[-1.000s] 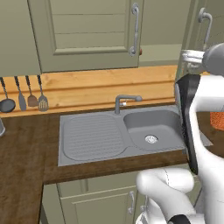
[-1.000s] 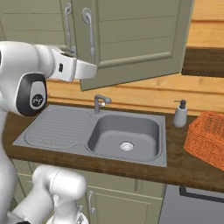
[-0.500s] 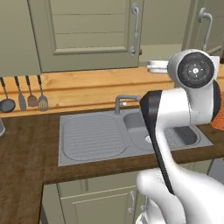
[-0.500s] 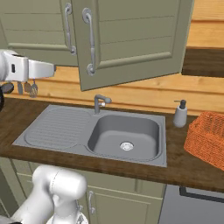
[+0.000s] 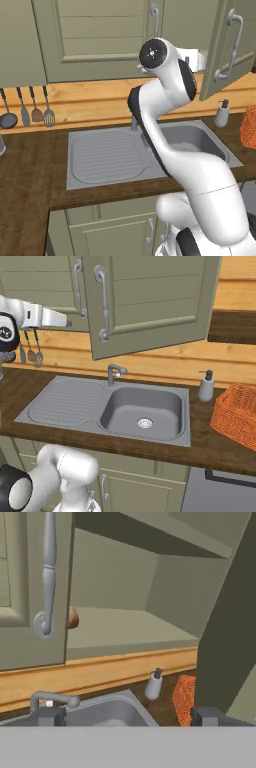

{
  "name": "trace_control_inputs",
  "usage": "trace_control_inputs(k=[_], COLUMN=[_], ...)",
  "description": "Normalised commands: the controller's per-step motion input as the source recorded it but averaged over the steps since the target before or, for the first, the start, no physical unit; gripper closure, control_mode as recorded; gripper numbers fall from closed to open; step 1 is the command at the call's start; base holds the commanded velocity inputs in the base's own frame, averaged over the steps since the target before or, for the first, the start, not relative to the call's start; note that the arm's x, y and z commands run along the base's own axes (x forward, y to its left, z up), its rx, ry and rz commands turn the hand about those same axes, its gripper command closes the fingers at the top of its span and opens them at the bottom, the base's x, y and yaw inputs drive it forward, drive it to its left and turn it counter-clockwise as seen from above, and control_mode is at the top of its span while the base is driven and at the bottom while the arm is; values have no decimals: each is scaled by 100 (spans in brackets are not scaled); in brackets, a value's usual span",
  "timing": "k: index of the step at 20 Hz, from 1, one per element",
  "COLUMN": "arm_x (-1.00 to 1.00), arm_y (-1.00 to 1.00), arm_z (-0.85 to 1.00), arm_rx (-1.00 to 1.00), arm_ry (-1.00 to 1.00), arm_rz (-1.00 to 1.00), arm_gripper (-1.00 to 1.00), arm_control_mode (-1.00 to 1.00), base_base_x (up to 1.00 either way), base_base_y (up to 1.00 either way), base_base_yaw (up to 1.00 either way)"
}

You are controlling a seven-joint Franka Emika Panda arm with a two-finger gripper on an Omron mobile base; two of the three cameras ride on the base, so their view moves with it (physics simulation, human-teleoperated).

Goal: Open the cabinet, pick up the bread from the cabinet and place it in the basket. Then move the basket to the dining counter.

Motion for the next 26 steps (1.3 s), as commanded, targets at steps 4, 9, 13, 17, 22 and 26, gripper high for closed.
trace_control_inputs(k=[4, 9, 13, 17, 22, 26], arm_x=[100, 57, -1, -44, -39, -3], arm_y=[-33, -84, -100, -100, -100, -100], arm_z=[-2, 0, 0, 0, 0, 0], arm_rx=[-1, 0, 3, 6, 9, 14], arm_ry=[16, 6, 0, 0, 0, 0], arm_rz=[-21, -18, -10, -3, 0, -1], arm_gripper=[-100, -100, -100, -100, -100, -100], arm_control_mode=[-100, -100, -100, -100, -100, -100], base_base_x=[0, 0, 0, 0, 0, 0], base_base_y=[0, 0, 0, 0, 0, 0], base_base_yaw=[0, 0, 0, 0, 0, 0])
